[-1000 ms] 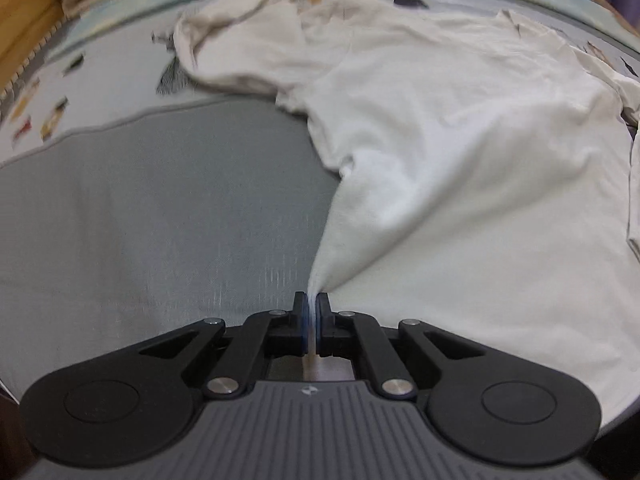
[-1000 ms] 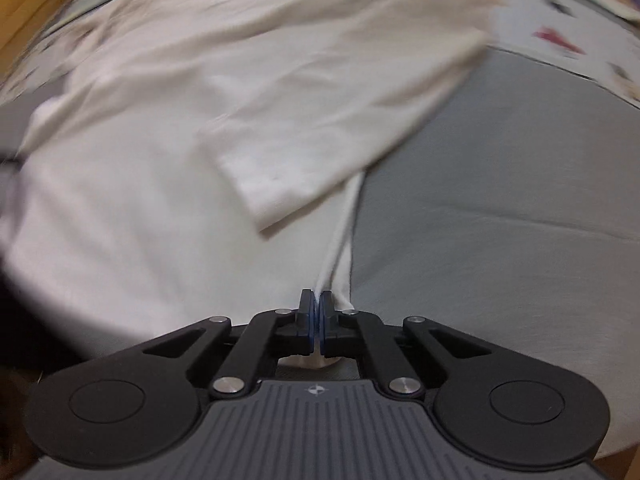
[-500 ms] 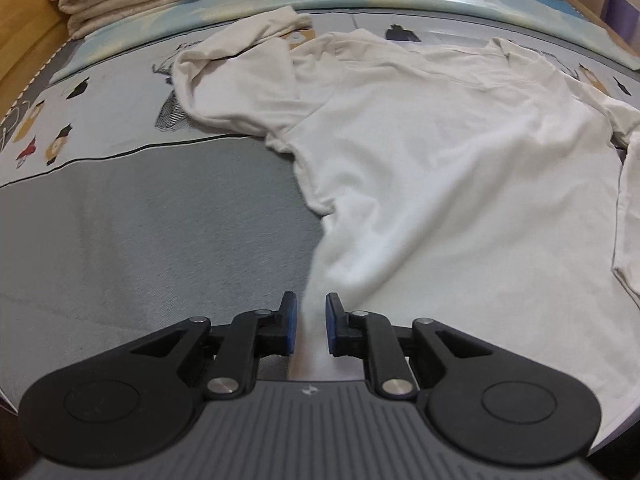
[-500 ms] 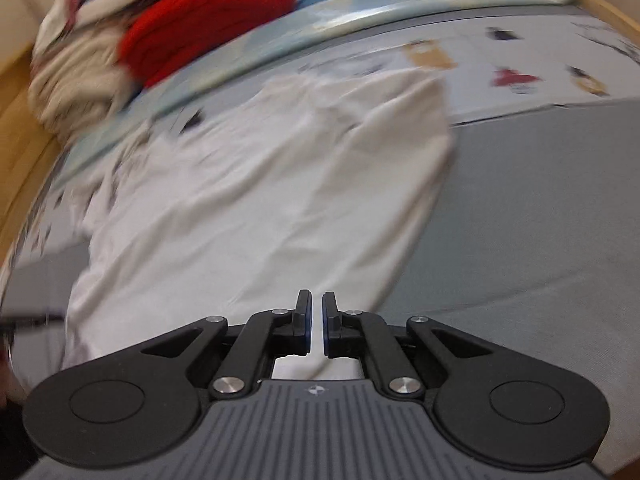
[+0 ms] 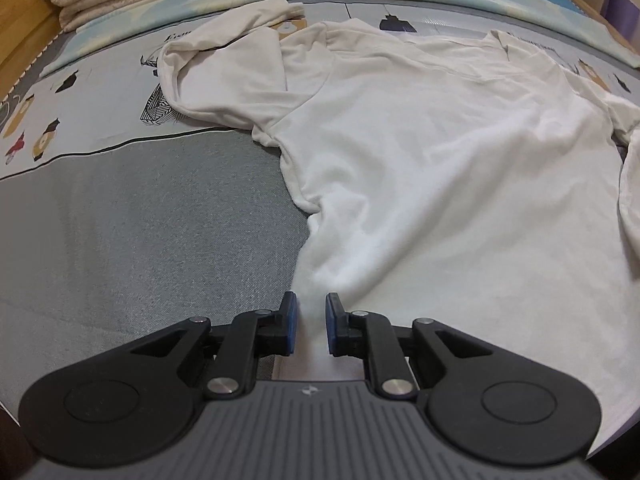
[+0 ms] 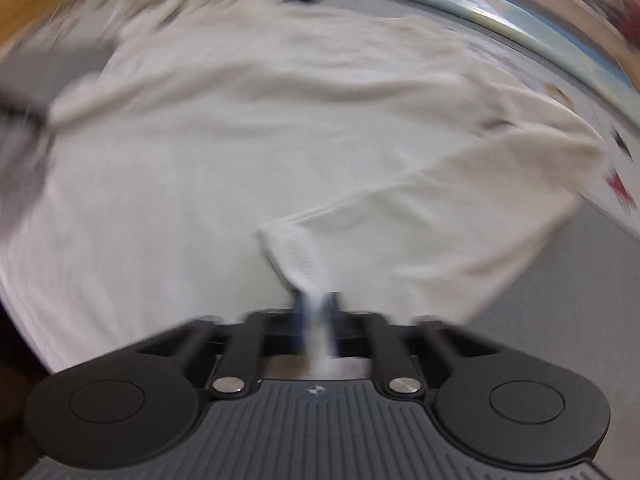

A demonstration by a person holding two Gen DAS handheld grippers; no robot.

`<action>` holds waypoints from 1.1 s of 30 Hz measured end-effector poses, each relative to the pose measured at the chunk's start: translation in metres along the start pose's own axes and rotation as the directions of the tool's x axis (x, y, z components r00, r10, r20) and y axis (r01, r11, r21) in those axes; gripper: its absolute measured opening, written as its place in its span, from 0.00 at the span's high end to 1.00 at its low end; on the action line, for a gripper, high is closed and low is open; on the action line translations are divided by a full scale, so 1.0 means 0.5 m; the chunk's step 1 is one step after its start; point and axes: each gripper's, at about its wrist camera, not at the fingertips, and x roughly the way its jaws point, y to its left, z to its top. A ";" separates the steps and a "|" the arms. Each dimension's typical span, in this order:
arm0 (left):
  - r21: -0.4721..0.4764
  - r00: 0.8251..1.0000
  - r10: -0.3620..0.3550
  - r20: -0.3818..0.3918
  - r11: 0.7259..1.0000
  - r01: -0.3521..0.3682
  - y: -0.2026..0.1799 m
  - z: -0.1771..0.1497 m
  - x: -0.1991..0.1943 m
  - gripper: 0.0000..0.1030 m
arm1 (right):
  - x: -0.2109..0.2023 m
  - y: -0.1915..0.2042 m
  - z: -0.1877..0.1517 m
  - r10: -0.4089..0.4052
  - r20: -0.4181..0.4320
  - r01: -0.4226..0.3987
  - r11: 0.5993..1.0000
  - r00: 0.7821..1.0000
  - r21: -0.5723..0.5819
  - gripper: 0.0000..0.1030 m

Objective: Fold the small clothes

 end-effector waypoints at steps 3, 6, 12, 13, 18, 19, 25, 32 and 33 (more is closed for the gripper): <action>0.000 1.000 -0.015 0.008 1.000 0.015 -0.010 0.004 -0.004 0.84 | -0.083 -0.118 0.005 -0.027 0.110 0.006 0.983 0.994 0.185 0.96; 0.014 0.999 -0.029 0.023 0.999 0.029 -0.027 0.009 -0.010 0.84 | -0.167 -0.274 0.010 -0.084 0.232 -0.004 0.934 0.969 0.357 0.96; 0.013 0.999 -0.038 0.031 0.999 0.038 -0.044 0.022 -0.006 0.84 | -0.276 -0.570 0.028 -0.384 0.241 0.180 0.788 0.891 0.589 0.96; 0.011 0.999 -0.037 0.030 0.999 0.037 -0.045 0.025 -0.004 0.84 | -0.281 -0.607 0.033 -0.427 0.215 0.225 0.767 0.878 0.601 0.97; 0.007 0.999 -0.029 0.024 1.000 0.029 -0.052 0.036 0.005 0.84 | -0.295 -0.751 0.061 -0.585 0.166 0.357 0.669 0.794 0.652 1.00; 0.010 0.999 -0.027 0.021 1.000 0.027 -0.054 0.038 0.007 0.84 | -0.295 -0.775 0.069 -0.623 0.165 0.380 0.644 0.765 0.664 1.00; 0.009 1.000 -0.014 -0.002 1.000 0.014 -0.053 0.047 0.024 0.84 | -0.219 -0.869 0.050 -0.615 0.150 0.280 0.545 0.774 0.791 0.96; 0.020 1.000 -0.008 -0.019 1.000 0.008 -0.059 0.055 0.037 0.84 | -0.039 -0.867 -0.106 -0.366 0.122 -0.029 0.250 0.923 0.968 0.61; 0.030 1.000 -0.005 -0.022 1.000 0.006 -0.062 0.055 0.040 0.84 | -0.018 -0.860 -0.124 -0.353 0.118 -0.050 0.197 0.928 0.979 0.61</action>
